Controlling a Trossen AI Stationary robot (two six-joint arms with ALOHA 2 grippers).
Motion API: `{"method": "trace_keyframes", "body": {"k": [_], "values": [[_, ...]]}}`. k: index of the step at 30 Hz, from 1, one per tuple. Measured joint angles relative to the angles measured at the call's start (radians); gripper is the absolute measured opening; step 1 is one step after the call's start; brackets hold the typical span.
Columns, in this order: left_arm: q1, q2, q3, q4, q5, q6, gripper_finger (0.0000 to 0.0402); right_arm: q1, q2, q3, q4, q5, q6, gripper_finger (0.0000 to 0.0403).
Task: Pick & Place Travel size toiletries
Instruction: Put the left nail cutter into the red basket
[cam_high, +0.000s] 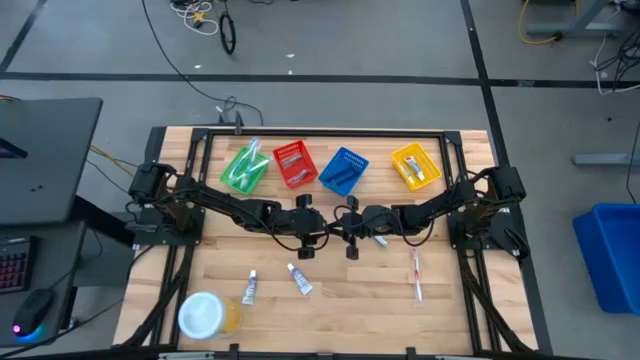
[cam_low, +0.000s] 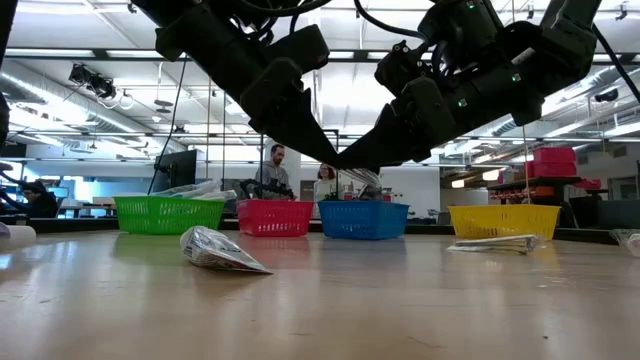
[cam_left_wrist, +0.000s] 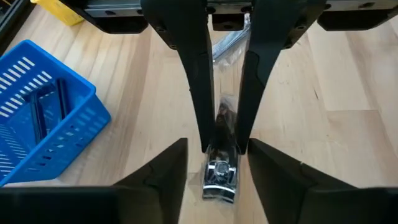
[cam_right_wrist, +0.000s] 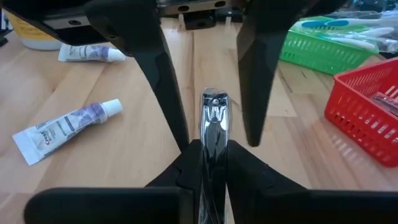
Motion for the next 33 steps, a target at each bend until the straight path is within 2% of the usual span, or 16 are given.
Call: {"method": "trace_keyframes", "body": {"k": [6,10,13,22,33], "values": [[0.0,0.0,0.0,-0.006,0.005,-0.002,0.0114,-0.001,0.0,0.0,-0.011,0.001,0.0,0.0055],[0.0,0.0,0.0,-0.011,0.021,-0.007,0.0095,0.0,-0.001,0.0,-0.019,-0.004,-0.003,0.0055],[0.0,0.0,0.0,-0.011,0.023,-0.012,0.0098,0.0,-0.001,0.0,-0.021,0.001,-0.003,0.0056],[0.0,0.0,0.0,-0.012,0.016,-0.023,0.0141,0.0,-0.001,0.0,-0.048,0.008,-0.005,0.0057],[0.0,0.0,0.0,-0.013,0.018,-0.024,0.0115,0.0,0.0,0.0,-0.054,0.007,-0.015,0.0057]]}}
